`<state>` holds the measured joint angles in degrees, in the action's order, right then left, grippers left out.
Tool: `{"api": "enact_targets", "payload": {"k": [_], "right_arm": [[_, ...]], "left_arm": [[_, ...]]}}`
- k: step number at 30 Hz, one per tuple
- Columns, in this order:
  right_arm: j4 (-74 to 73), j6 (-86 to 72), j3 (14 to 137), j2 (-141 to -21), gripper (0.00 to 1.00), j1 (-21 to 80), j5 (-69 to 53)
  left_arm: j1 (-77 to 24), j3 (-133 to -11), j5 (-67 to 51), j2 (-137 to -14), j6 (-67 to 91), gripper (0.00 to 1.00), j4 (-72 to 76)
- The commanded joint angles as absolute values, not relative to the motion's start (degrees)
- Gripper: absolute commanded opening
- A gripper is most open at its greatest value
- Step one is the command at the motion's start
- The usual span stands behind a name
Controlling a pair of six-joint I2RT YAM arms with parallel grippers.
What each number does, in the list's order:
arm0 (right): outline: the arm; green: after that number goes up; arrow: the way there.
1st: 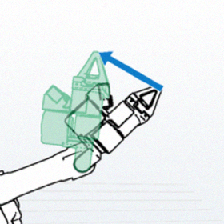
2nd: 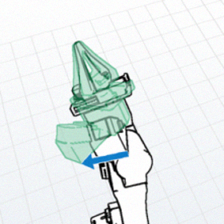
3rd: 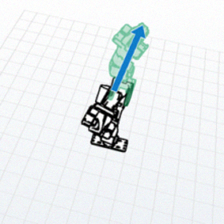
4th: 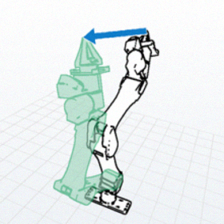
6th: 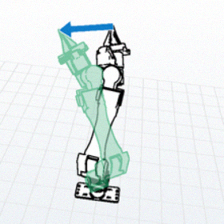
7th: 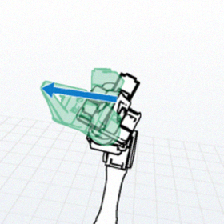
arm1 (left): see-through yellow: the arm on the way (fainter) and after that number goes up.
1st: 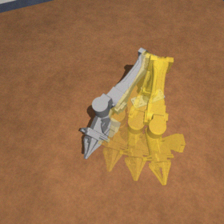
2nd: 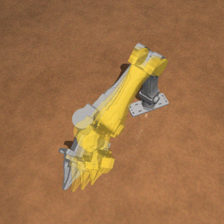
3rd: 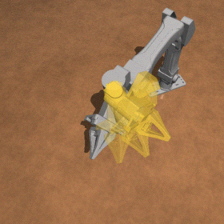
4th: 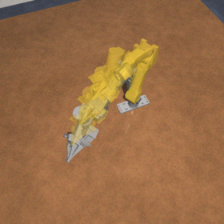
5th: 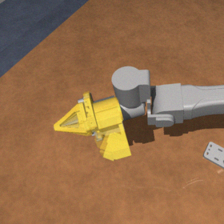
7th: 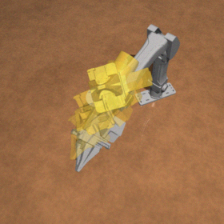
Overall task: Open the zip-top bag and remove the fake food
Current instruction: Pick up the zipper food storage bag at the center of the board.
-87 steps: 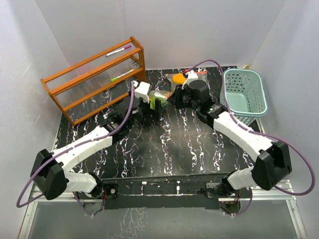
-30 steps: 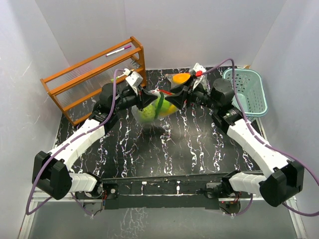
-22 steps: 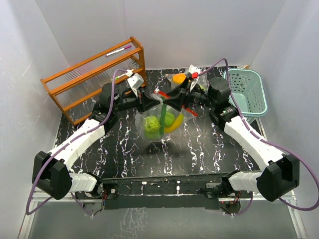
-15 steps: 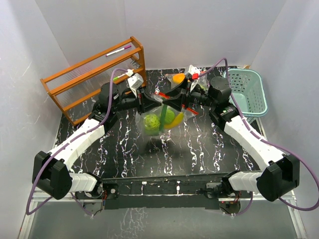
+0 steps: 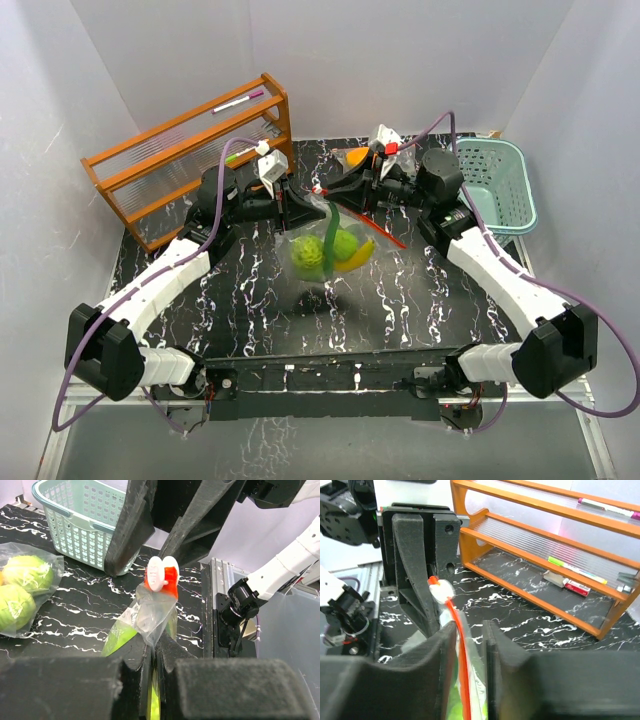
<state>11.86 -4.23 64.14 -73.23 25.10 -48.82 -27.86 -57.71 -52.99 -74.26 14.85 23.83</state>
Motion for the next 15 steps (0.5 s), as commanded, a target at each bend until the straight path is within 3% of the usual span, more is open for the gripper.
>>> {"api": "enact_targets", "payload": {"k": [1, 2, 5, 7, 9, 12, 15], "right_arm": [[15.1, -5.3, 67.3, -74.7, 0.20, 25.0, -52.3], [15.5, -5.6, 66.9, -74.5, 0.10, 25.0, -52.6], [17.1, -6.9, 65.9, -73.4, 0.07, 25.0, -52.5], [16.6, -8.0, 65.8, -72.6, 0.07, 25.0, -51.7], [15.1, -8.2, 65.8, -72.0, 0.07, 25.0, -51.5], [13.6, -8.3, 65.3, -71.4, 0.07, 25.0, -51.7], [13.7, -8.8, 64.5, -71.0, 0.07, 25.0, -51.8]], "left_arm": [[-27.7, -59.0, -54.7, -71.9, 14.8, 0.00, 26.5], [-27.7, -59.1, -54.6, -71.7, 14.8, 0.00, 26.6], [-27.7, -59.3, -53.2, -71.6, 14.8, 0.01, 26.3], [-27.7, -59.1, -50.2, -71.1, 13.6, 0.30, 25.4], [-27.6, -58.2, -47.3, -69.9, 12.8, 0.40, 25.6], [-27.6, -58.3, -44.9, -69.4, 12.4, 0.42, 26.3], [-27.6, -59.3, -46.0, -70.9, 12.7, 0.36, 26.9]]}}
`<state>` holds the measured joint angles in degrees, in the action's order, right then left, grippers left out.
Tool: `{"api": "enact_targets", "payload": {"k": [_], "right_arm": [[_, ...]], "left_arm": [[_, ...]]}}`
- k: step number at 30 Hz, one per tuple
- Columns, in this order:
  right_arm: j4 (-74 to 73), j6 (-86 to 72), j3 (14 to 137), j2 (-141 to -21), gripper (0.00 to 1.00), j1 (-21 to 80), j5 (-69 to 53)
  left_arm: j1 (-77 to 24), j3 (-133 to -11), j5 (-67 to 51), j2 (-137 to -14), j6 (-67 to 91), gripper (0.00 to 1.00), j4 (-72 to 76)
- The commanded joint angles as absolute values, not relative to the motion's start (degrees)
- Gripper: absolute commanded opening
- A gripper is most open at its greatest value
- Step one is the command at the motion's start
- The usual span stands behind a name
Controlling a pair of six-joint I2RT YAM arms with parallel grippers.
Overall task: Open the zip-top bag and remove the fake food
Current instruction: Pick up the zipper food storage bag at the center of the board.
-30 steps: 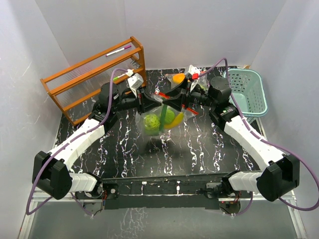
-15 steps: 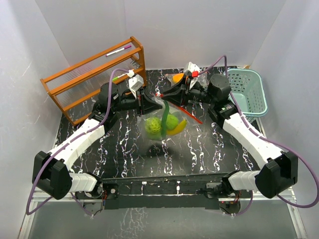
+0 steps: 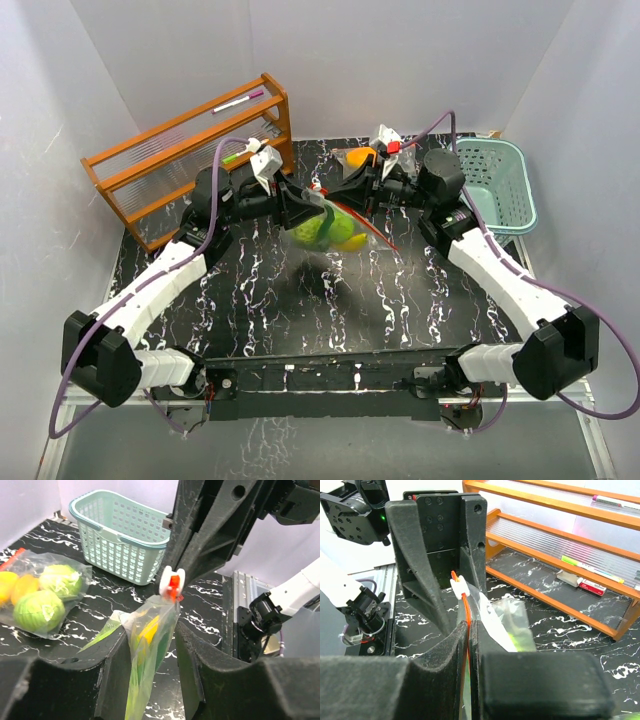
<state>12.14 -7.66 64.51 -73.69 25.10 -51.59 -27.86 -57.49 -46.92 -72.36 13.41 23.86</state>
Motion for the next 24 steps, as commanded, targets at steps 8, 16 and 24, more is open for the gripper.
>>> {"api": "enact_targets", "payload": {"k": [8, 16, 24], "right_arm": [[11.6, -8.1, 63.2, -70.0, 0.07, 25.0, -52.9], [8.5, -6.5, 62.1, -68.8, 0.07, 25.0, -52.2], [8.6, -6.7, 62.2, -68.1, 0.07, 25.0, -51.5]], "left_arm": [[-27.7, -57.7, -43.9, -71.9, 16.9, 0.17, 35.0], [-27.6, -57.7, -44.1, -71.4, 18.6, 0.00, 38.1], [-27.7, -56.3, -45.4, -69.4, 15.0, 0.73, 34.4]]}}
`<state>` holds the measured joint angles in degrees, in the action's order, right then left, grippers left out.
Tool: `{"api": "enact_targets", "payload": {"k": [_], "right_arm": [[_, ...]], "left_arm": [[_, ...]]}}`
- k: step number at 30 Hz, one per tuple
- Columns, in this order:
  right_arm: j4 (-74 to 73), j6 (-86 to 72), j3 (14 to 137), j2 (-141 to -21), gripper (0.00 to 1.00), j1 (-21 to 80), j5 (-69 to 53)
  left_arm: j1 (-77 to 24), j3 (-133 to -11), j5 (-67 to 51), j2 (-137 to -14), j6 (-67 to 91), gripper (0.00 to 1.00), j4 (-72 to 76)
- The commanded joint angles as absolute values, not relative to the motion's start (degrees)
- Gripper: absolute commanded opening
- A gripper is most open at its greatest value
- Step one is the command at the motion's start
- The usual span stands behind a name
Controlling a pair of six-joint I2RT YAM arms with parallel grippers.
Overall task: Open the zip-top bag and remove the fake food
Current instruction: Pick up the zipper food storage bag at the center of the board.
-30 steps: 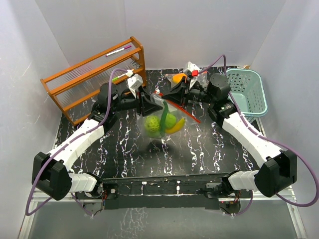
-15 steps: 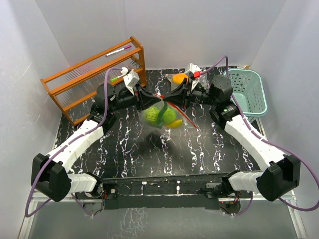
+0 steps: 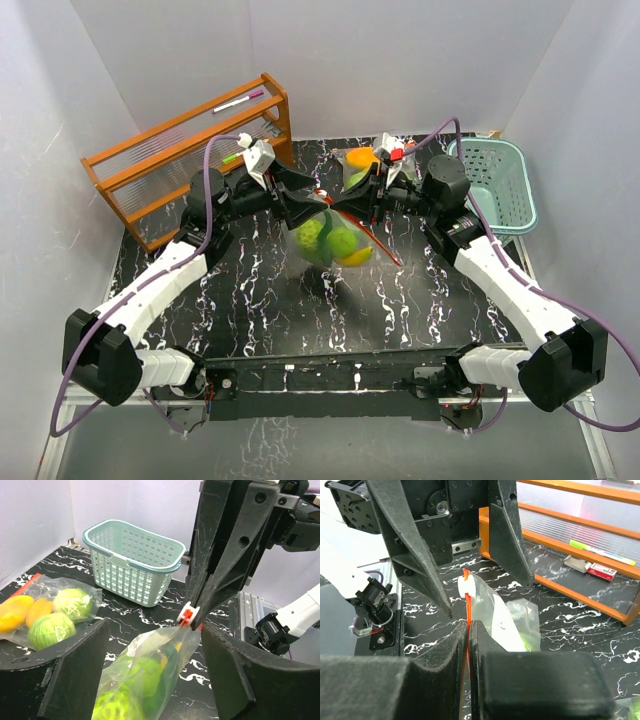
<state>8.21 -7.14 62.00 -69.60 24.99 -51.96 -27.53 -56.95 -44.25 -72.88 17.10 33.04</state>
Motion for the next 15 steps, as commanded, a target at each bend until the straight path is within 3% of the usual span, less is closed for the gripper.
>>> {"api": "enact_targets", "payload": {"k": [1, 5, 10, 15], "right_arm": [[8.5, -6.8, 62.4, -68.1, 0.07, 25.0, -51.7], [8.8, -7.5, 62.9, -68.2, 0.07, 25.0, -53.3], [9.1, -8.8, 63.6, -67.3, 0.07, 24.6, -55.2], [9.2, -9.8, 64.5, -66.1, 0.07, 24.2, -57.3]], "left_arm": [[-27.7, -56.0, -45.9, -69.0, 14.6, 0.75, 34.3], [-27.7, -55.7, -50.2, -69.0, 13.6, 0.73, 35.3], [-27.7, -59.4, -64.9, -73.6, 14.6, 0.69, 35.4], [-27.7, -58.2, -65.6, -74.4, 17.1, 0.69, 40.1]]}}
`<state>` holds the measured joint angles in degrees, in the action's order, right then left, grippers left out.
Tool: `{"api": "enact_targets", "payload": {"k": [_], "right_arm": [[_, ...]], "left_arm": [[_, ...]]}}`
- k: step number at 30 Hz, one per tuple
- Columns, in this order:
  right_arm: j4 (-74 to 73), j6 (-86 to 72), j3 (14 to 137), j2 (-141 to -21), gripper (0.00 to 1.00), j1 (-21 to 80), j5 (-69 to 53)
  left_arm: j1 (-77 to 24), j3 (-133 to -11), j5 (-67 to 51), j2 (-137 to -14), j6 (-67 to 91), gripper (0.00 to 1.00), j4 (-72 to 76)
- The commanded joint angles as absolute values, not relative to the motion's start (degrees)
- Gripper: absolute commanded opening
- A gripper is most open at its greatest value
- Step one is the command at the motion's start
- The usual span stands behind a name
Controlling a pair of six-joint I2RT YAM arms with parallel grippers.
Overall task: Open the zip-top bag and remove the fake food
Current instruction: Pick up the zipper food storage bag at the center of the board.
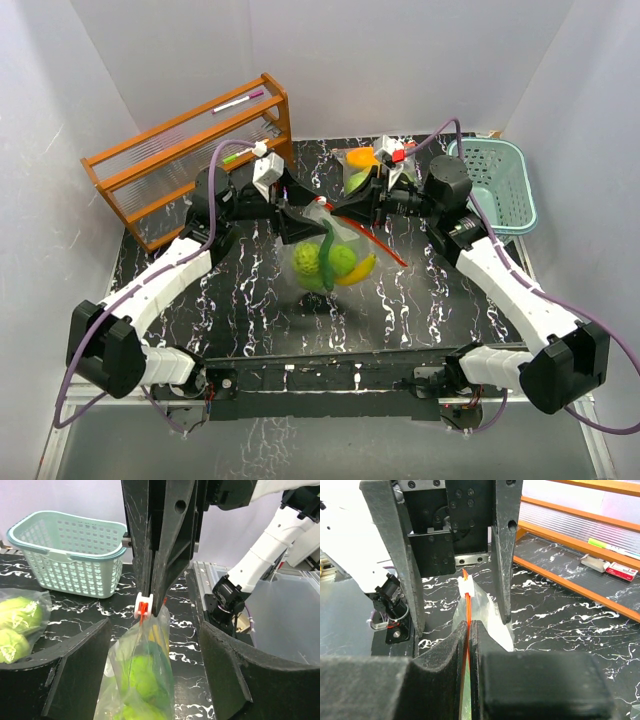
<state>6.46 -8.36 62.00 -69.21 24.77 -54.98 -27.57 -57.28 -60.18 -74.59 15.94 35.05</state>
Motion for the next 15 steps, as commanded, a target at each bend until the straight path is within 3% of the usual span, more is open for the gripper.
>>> {"api": "enact_targets", "payload": {"k": [1, 9, 11, 15], "right_arm": [[9.1, -10.0, 64.6, -66.1, 0.07, 24.2, -57.6], [9.1, -10.7, 63.9, -66.3, 0.07, 24.2, -57.5], [9.1, -10.8, 63.6, -66.2, 0.07, 24.2, -57.4], [9.1, -10.8, 63.3, -65.7, 0.07, 24.1, -56.6]], "left_arm": [[-27.7, -58.2, -65.1, -74.5, 17.5, 0.67, 40.7], [-27.6, -58.0, -63.2, -76.2, 22.8, 0.18, 48.0], [-27.7, -57.9, -63.9, -76.9, 24.6, 0.00, 49.6], [-27.7, -58.1, -65.3, -78.1, 27.7, 0.00, 52.2]]}}
